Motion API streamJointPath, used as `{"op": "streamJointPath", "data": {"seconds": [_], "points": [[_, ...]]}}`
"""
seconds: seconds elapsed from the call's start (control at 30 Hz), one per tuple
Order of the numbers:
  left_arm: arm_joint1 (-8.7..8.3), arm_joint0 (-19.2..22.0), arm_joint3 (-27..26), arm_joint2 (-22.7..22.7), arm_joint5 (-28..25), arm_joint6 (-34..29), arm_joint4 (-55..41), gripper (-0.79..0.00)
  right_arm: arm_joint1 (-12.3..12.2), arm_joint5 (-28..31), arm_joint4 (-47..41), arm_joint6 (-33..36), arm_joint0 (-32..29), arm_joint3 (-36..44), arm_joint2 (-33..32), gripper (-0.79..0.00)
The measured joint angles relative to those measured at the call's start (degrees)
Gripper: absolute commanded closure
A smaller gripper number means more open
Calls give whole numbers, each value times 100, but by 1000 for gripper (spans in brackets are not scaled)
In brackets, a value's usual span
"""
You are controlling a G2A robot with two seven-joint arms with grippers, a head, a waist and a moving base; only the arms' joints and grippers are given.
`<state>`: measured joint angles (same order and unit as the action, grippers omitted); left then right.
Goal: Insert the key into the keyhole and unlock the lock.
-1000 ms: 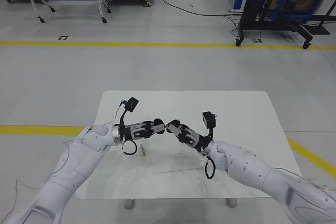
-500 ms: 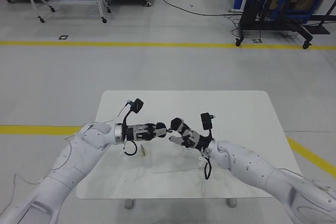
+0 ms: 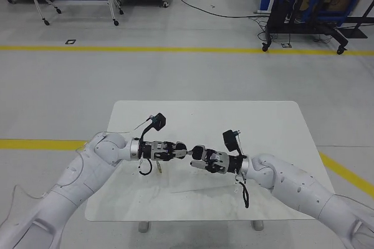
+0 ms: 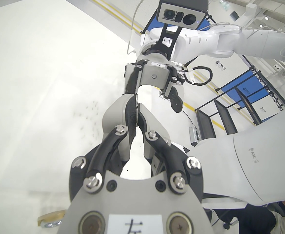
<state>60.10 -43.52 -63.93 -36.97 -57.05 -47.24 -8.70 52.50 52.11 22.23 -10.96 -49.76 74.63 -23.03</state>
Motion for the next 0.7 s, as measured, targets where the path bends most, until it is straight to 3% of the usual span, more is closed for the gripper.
{"op": "streamJointPath", "data": {"seconds": [0.5, 0.7], "points": [[-67, 207, 55, 363, -95, 96, -54, 0, -3, -463, -1107, 1424, -212, 181, -450, -271], [-85, 252, 58, 438, -95, 96, -98, 0, 67, -468, -1222, 1695, -246, 155, -575, -166]]}}
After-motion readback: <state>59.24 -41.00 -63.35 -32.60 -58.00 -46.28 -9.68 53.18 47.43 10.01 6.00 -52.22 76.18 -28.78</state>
